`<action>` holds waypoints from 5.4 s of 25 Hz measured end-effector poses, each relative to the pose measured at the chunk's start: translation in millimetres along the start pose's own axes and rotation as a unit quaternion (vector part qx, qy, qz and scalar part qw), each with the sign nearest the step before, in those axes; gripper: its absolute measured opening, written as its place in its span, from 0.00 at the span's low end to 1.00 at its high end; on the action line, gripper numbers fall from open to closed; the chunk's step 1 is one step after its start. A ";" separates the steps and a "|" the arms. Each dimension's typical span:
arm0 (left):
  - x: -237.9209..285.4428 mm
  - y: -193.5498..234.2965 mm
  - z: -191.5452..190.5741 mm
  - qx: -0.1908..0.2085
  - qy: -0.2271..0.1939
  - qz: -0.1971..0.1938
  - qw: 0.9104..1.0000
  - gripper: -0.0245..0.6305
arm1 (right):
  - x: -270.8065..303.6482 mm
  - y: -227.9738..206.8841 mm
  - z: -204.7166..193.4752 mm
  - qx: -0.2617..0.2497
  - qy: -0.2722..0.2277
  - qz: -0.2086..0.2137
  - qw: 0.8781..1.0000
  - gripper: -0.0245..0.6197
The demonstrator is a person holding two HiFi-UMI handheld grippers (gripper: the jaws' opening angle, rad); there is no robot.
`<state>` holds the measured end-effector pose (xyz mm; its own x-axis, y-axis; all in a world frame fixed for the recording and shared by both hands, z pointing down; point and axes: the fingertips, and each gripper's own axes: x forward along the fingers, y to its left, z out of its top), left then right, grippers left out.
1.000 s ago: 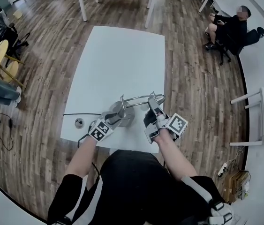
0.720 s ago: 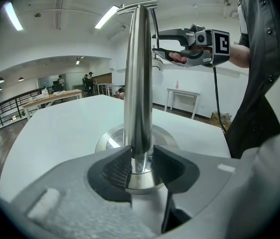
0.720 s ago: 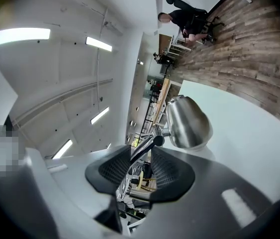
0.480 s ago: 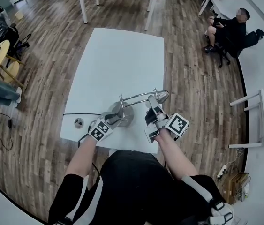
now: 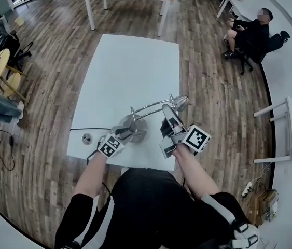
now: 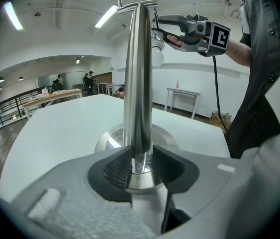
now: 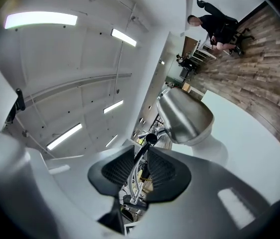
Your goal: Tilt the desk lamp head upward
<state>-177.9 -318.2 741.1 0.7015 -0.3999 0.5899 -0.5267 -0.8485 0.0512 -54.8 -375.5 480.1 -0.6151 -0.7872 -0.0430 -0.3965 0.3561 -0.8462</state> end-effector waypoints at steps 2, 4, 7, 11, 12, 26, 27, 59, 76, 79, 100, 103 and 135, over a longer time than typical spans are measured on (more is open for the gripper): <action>0.2 0.4 -0.1 0.000 -0.001 0.000 1.000 0.26 | 1.3 5.3 1.0 -0.008 0.001 0.006 1.000 0.16; 1.4 -1.2 0.7 0.000 0.000 0.001 1.000 0.26 | 0.9 12.1 3.3 -0.022 0.005 0.016 1.000 0.16; 2.5 -2.2 1.5 0.001 0.001 0.001 1.000 0.26 | 3.1 24.1 5.6 -0.043 0.010 0.031 0.999 0.15; 0.7 -1.8 2.7 0.000 0.001 0.000 1.000 0.26 | 8.4 39.7 6.1 -0.074 0.019 0.042 0.996 0.13; 0.9 -2.2 3.2 0.000 0.001 -0.001 1.000 0.26 | 8.6 41.7 6.5 -0.079 0.022 0.043 0.996 0.13; 5.4 -3.0 5.4 0.001 0.003 -0.004 1.000 0.26 | 15.9 61.6 5.3 -0.127 0.043 0.072 0.988 0.11; 5.6 -3.0 5.4 0.000 0.004 -0.004 1.000 0.26 | 16.6 63.0 5.0 -0.126 0.044 0.074 0.988 0.10; 3.6 -2.6 8.9 -0.009 0.006 -0.015 1.000 0.26 | 42.4 107.4 -24.9 -0.260 0.115 0.120 0.951 0.09; 4.9 -2.3 6.3 -0.002 0.007 -0.013 1.000 0.26 | 48.4 125.3 -46.4 -0.322 0.143 0.153 0.923 0.09; 5.0 -3.2 4.6 -0.002 0.007 -0.013 1.000 0.26 | 49.0 126.5 -52.1 -0.331 0.149 0.158 0.918 0.09; 1.2 -3.0 1.4 -0.004 0.008 -0.029 1.000 0.26 | 62.6 141.0 -89.8 -0.416 0.179 0.183 0.872 0.09; 2.1 -3.0 0.3 -0.006 0.004 -0.030 1.000 0.26 | 64.4 142.2 -94.6 -0.427 0.182 0.186 0.866 0.09; -45.6 11.3 45.3 -0.073 -0.109 0.011 0.991 0.26 | 30.4 98.7 -79.5 -0.412 0.138 0.072 0.898 0.28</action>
<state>-194.1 -325.3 678.3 0.7679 -0.4958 0.4056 -0.5953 -0.7863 0.1657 -166.8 -324.3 437.5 -0.8010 -0.5887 0.1092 -0.5987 0.7853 -0.1576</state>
